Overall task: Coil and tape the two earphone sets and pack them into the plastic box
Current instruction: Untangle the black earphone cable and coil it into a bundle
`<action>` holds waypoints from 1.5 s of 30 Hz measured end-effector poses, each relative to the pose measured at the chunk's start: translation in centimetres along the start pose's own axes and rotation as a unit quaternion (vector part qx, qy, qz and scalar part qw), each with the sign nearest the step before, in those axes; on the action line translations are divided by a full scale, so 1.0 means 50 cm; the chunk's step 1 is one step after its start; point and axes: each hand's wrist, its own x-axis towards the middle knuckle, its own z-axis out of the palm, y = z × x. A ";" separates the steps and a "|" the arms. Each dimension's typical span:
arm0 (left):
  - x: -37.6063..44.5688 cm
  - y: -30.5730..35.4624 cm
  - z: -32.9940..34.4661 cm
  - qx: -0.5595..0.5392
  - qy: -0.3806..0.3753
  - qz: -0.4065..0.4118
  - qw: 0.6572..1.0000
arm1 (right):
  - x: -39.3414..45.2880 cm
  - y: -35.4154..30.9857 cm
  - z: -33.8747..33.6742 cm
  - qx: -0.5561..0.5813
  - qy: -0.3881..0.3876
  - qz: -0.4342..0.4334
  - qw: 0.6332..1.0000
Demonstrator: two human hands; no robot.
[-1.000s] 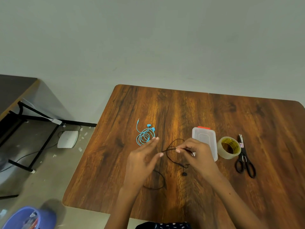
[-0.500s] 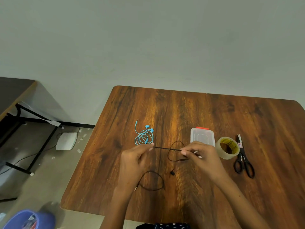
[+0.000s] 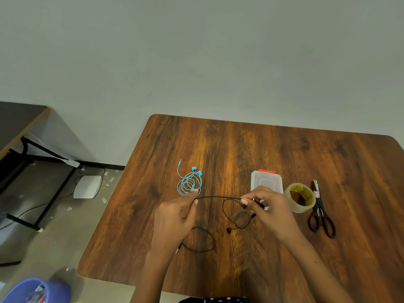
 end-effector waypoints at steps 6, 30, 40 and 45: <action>0.004 0.046 0.025 -0.072 -0.036 0.024 0.996 | 0.004 -0.024 0.018 -0.046 -0.049 -0.037 0.997; -0.001 0.014 -0.004 -0.057 0.048 0.014 0.997 | -0.027 0.007 -0.003 0.032 0.005 0.037 0.999; 0.001 0.037 -0.004 -0.041 -0.019 0.006 0.999 | -0.010 -0.024 0.014 -0.017 -0.003 -0.012 1.000; 0.005 0.080 0.037 -0.081 -0.076 0.068 0.992 | -0.002 -0.050 0.037 -0.029 -0.031 -0.053 0.998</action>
